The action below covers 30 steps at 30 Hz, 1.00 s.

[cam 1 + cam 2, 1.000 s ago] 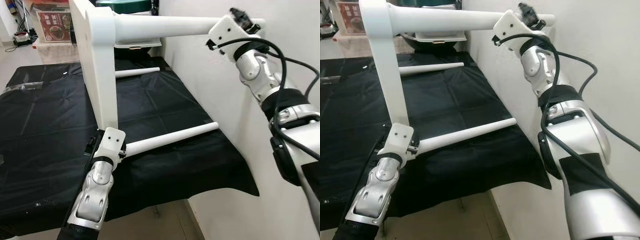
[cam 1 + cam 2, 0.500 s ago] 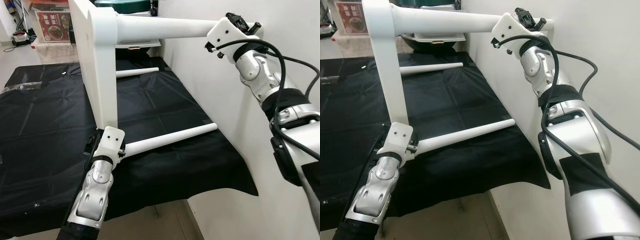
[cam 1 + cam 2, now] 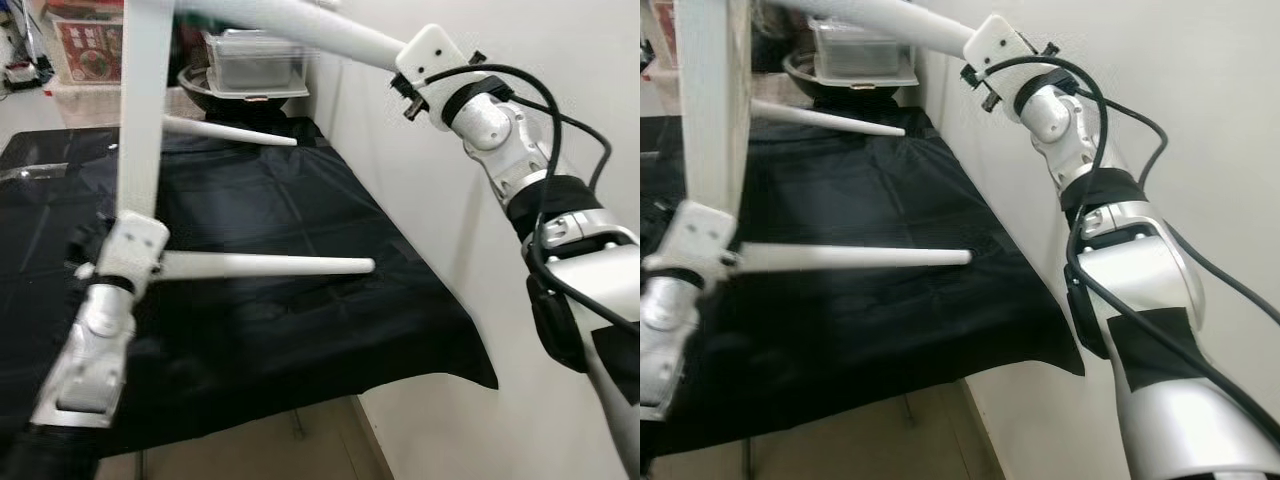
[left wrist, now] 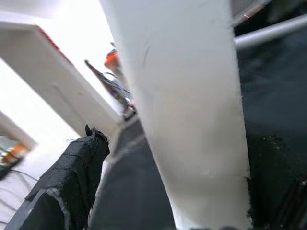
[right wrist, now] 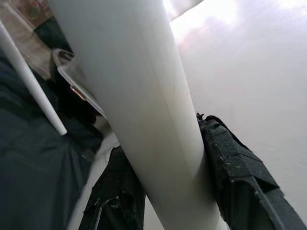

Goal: Building children table

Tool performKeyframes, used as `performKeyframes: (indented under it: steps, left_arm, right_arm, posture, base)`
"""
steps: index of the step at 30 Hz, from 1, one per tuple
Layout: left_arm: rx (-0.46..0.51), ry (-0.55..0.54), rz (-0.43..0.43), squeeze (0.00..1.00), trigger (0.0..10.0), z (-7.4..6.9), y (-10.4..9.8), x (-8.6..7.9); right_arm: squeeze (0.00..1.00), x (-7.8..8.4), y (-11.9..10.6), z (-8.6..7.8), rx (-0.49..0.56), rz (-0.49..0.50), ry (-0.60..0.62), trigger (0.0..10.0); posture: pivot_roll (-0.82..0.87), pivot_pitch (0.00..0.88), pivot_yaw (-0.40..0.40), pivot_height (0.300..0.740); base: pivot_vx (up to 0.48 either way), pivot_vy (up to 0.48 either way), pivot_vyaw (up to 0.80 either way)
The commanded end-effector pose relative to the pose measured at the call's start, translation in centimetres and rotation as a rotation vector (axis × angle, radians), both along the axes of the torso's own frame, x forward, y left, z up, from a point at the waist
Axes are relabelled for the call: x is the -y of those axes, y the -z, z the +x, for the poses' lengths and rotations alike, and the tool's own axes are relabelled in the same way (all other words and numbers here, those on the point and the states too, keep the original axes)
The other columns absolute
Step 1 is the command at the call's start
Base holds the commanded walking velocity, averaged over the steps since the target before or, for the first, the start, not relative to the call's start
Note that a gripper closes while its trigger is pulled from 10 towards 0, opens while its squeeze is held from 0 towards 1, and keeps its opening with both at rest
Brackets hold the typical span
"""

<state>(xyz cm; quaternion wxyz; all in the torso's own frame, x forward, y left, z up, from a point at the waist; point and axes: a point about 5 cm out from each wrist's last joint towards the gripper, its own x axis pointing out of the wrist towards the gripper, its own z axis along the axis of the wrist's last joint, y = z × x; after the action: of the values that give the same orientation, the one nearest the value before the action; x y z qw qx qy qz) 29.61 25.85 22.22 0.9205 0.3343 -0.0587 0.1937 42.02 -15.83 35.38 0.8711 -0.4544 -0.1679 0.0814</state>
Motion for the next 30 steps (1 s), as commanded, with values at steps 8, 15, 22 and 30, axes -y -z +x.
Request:
performKeyframes:
  steps: [8, 15, 22, 30]
  left_arm:
    - [0.112, -0.227, 0.438, 0.0, 10.0, -3.8, -10.6, -8.4]
    - [0.147, -0.308, 0.605, 0.0, 10.0, -4.9, -16.1, -11.5]
    - [0.175, -0.271, 0.673, 0.0, 10.0, -5.0, -18.8, -11.2]
    - [-0.059, 0.386, 0.685, 0.0, 10.0, -3.6, -12.9, -3.6]
  right_arm:
    - [0.0, 1.4, 8.7, 0.5, -0.422, 0.268, 0.016, 0.0]
    - [0.0, -2.1, 16.1, -0.8, -0.739, 0.466, -0.099, 0.0]
    - [0.0, -6.7, 21.3, -3.1, -0.996, 0.595, -0.235, 0.0]
    - [0.0, -12.4, 23.3, -6.4, -1.111, 0.74, -0.341, 0.0]
  posture:
    - [0.14, 0.0, -0.066, 0.74]
    - [0.15, 0.0, -0.056, 0.74]
    - [0.14, 0.0, -0.052, 0.74]
    - [0.14, 0.0, -0.057, 0.74]
  base:
    - [0.0, 0.0, 0.0]
    - [0.0, 0.0, 0.0]
    - [0.0, 0.0, 0.0]
    - [0.0, 0.0, 0.0]
